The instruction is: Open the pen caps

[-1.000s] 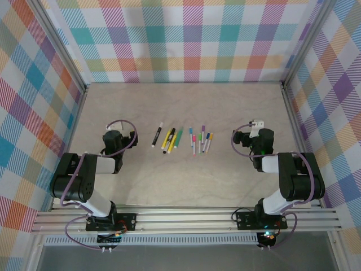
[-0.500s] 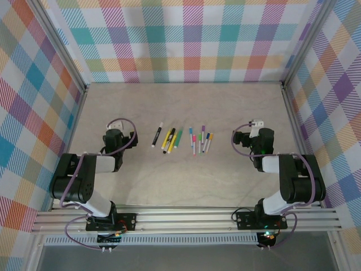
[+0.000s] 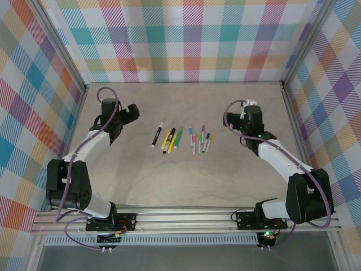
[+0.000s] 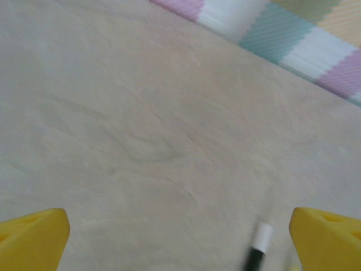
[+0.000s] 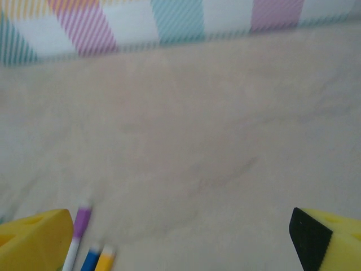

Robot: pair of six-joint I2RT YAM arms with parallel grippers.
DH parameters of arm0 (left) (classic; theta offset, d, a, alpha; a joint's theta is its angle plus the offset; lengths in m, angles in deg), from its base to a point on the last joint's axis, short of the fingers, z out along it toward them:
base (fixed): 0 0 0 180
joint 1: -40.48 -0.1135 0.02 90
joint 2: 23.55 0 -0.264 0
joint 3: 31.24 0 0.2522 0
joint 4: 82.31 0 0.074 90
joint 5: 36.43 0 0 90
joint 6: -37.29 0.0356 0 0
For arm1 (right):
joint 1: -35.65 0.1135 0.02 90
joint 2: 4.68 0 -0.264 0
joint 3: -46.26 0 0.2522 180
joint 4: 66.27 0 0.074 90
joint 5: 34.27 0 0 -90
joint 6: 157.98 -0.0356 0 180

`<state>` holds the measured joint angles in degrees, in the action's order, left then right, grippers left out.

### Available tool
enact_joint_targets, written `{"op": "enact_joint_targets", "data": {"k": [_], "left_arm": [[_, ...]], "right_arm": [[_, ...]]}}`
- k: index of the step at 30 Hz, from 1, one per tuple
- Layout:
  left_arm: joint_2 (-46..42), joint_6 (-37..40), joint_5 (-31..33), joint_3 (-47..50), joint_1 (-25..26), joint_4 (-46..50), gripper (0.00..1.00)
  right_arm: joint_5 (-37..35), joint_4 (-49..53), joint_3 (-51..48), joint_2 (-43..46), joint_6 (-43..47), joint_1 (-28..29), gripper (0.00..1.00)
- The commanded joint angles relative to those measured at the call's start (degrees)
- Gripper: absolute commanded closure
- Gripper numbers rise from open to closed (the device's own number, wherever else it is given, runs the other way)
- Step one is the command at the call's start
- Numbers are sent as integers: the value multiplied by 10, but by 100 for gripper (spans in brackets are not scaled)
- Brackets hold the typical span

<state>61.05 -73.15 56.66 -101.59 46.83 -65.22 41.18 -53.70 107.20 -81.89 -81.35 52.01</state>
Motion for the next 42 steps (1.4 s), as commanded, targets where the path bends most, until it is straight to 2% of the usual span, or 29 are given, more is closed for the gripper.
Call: {"op": "enact_joint_targets", "data": {"k": [1, 4, 10, 13, 16, 20, 23, 24, 42], "left_arm": [[-5, -52, -68, -30, 29, 94, 0], [-8, -68, -97, -46, 62, 110, 0], [-13, -77, -90, -68, 129, 151, 1], [-9, -76, -80, -74, 148, 168, 3], [8, -65, -37, -86, 153, 203, 8], [51, -41, 13, -107, 153, 229, 22], [83, -35, -1, -121, 153, 213, 38], [94, -35, -5, -129, 153, 213, 40], [286, 0, -6, -279, 153, 256, 46]], "right_arm": [[-19, 130, 37, -23, -81, 35, 0], [-2, 189, 65, -45, -130, 63, 9], [42, 263, 115, -91, -178, 93, 32], [67, 260, 118, -98, -184, 106, 33], [71, 272, 133, -109, -189, 128, 34], [84, 263, 137, -120, -202, 148, 33], [89, 261, 138, -124, -209, 158, 33], [90, 264, 139, -123, -210, 160, 33], [94, 276, 153, -110, -207, 165, 32]]}}
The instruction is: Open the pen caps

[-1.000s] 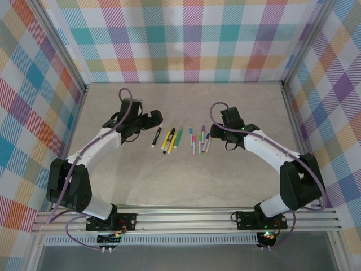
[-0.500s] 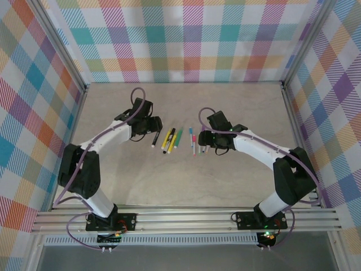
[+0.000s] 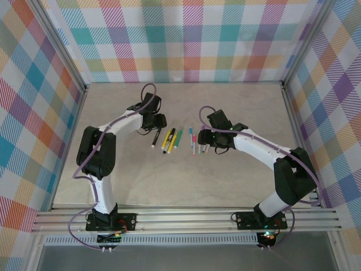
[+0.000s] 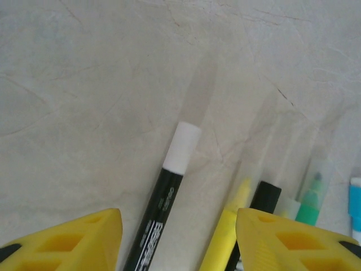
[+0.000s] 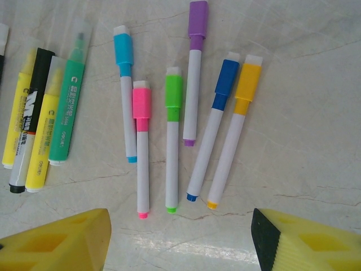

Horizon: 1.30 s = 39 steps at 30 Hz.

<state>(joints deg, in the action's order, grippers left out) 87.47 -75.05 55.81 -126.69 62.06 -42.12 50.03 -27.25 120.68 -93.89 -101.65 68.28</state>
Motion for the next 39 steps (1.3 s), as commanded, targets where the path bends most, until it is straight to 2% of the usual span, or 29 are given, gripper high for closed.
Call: {"op": "enact_joint_targets", "data": {"k": [1, 12, 18, 23, 30, 37, 39], "left_arm": [[30, 20, 4, -35, 0, 28, 46], [99, 63, 32, -97, 0, 63, 46], [127, 62, 20, -116, 0, 67, 53], [141, 56, 22, -118, 0, 69, 54], [155, 52, 20, -117, 0, 67, 67], [164, 50, 27, -120, 0, 71, 73], [167, 48, 29, -122, -1, 73, 84]], "right_arm": [[3, 13, 18, 10, -3, 2, 32], [1, 13, 14, 8, -16, 2, 32], [1, 9, 16, 6, -20, 2, 31], [1, 11, 20, 6, -18, 2, 31], [8, 4, 22, 3, -19, 3, 31], [31, -8, 24, -2, -17, 2, 31], [47, -16, 26, -4, -17, 3, 31]]}}
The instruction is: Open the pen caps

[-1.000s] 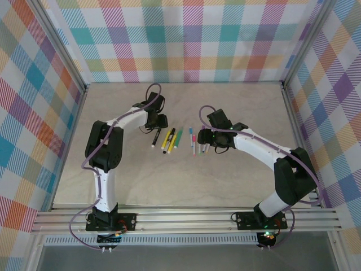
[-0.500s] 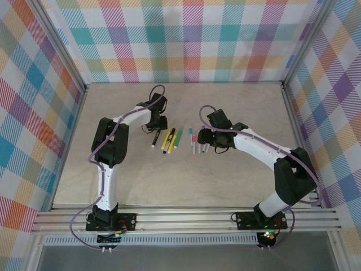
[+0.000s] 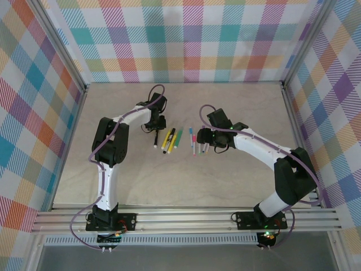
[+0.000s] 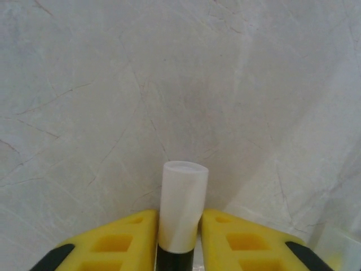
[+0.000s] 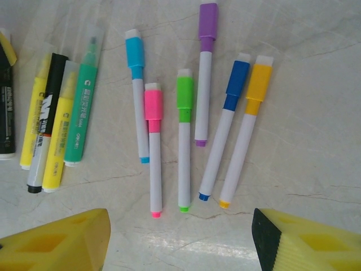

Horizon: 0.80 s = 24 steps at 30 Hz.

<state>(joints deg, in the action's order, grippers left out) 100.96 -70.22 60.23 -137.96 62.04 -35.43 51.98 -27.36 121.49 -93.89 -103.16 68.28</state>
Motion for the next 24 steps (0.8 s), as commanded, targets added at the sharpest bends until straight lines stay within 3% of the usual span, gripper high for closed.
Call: {"op": "enact_joint_targets", "data": {"k": [1, 3, 13, 24], "left_arm": [[35, -2, -12, -13, -1, 10, 90], [42, -4, -8, -23, -5, 19, 100], [14, -8, -16, -34, -26, 36, 100], [-50, -29, -106, -56, -34, 72, 100]], "right_arm": [[34, -19, 19, -6, -1, 4, 31], [45, -21, 28, -15, 1, 8, 31], [111, -29, 91, -77, 16, 37, 31], [257, -130, 136, -167, -11, 42, 33]]}}
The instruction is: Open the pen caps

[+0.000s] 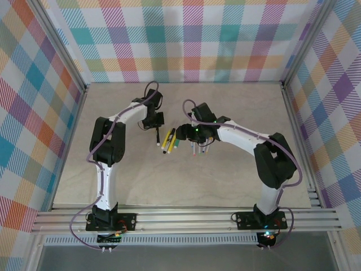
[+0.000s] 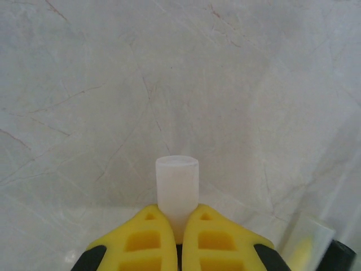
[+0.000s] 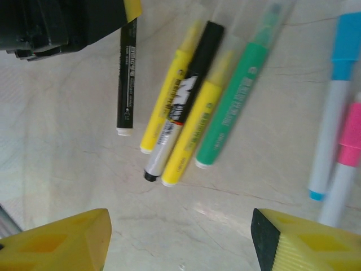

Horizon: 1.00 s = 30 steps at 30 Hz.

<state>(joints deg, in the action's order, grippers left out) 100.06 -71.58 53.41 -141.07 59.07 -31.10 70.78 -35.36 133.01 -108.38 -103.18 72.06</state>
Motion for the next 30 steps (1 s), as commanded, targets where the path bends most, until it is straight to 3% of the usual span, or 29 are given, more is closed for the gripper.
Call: {"op": "enact_joint_targets", "data": {"k": [1, 7, 12, 26, 29, 30], "left_arm": [[-46, -20, -46, -25, -6, 30, 100], [-81, -44, -120, -20, -8, 30, 100], [-107, -66, -166, -3, -4, 18, 100], [-144, -92, -189, 19, 17, 5, 100], [-147, -92, -185, 23, 20, 9, 100], [-149, -92, -186, 26, 19, 8, 100]], "right_arm": [[82, -66, 20, -26, -16, 4, 33], [136, -144, 21, -47, -47, 5, 46], [153, -173, 27, -55, -60, 6, 45], [176, -198, 66, -99, -83, 10, 45], [169, -197, 74, -105, -88, 11, 59], [169, -195, 78, -107, -88, 10, 76]]}}
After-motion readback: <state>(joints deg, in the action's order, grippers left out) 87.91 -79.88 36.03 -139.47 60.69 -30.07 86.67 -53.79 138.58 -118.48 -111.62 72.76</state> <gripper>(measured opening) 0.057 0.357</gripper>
